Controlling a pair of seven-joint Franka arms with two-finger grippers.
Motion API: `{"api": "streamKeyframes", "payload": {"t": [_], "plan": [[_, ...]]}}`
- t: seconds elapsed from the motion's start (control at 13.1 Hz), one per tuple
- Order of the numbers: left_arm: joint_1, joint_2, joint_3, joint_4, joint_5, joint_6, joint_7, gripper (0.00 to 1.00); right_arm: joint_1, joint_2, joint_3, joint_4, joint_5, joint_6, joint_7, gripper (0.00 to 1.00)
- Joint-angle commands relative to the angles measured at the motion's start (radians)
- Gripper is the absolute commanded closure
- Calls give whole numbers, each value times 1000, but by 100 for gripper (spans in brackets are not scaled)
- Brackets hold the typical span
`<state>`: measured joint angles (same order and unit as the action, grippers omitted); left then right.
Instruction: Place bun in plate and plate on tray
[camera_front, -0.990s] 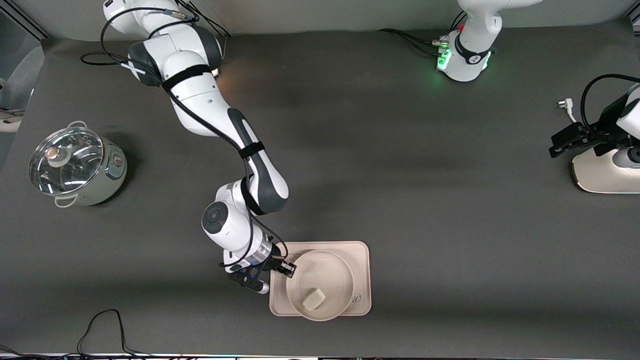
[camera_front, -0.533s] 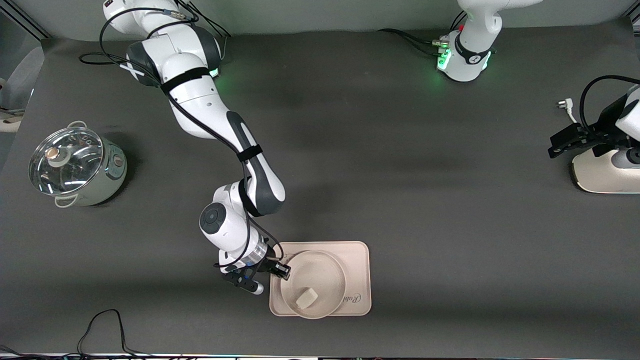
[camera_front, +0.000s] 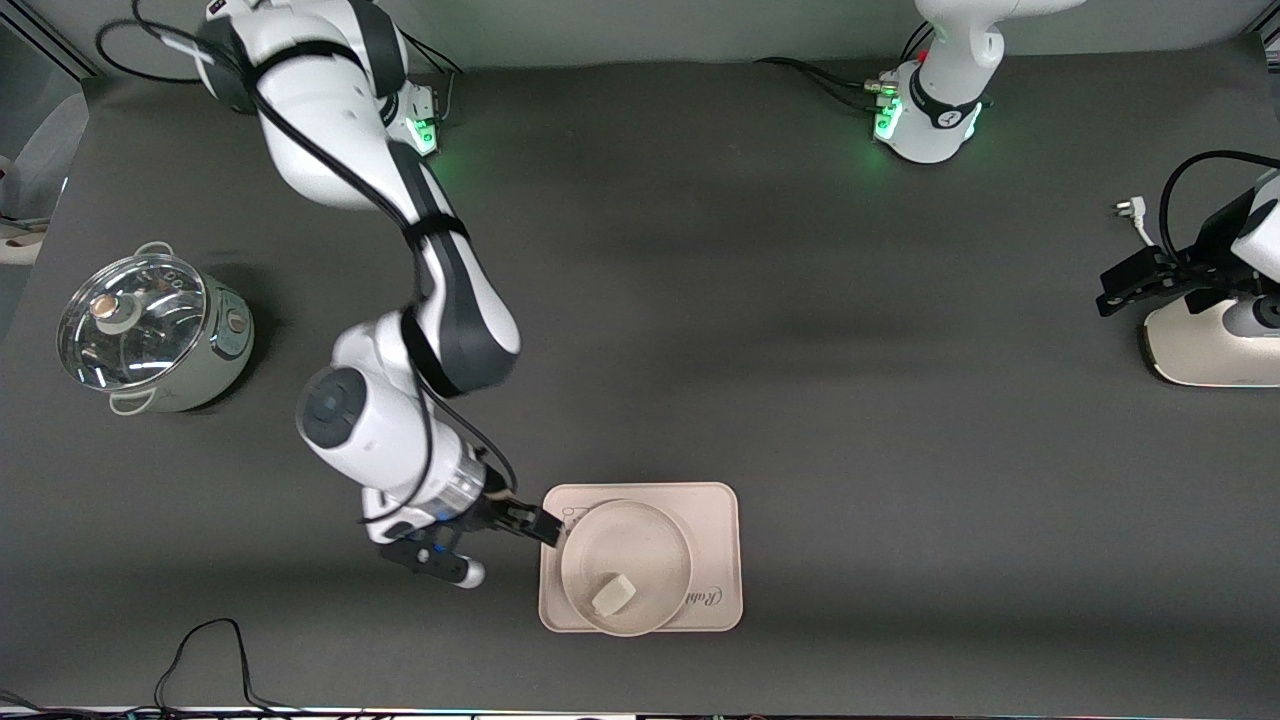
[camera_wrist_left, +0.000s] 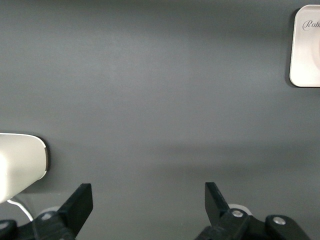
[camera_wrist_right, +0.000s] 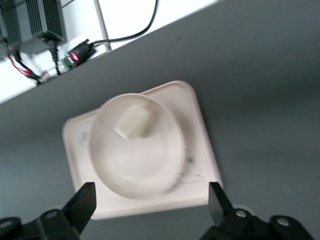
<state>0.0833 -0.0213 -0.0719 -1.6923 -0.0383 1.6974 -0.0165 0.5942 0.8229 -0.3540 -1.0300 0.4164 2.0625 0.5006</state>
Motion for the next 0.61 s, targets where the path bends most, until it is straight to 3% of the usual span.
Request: {"api": "streamKeyframes", "payload": {"t": [0.0, 0.08, 0.3, 0.53], "plan": [[-5, 7, 1, 17, 5, -1, -7, 0, 6, -140, -5, -51, -110, -193, -77, 0], [-7, 7, 1, 17, 12, -2, -8, 0, 3, -184, -13, -74, -120, -279, -124, 0], [-7, 7, 1, 17, 29, -1, -8, 0, 13, -374, -95, -270, -123, -308, -273, 0], [-4, 12, 1, 17, 29, -4, -7, 0, 13, -474, -115, -338, -235, -315, -284, 0]]}}
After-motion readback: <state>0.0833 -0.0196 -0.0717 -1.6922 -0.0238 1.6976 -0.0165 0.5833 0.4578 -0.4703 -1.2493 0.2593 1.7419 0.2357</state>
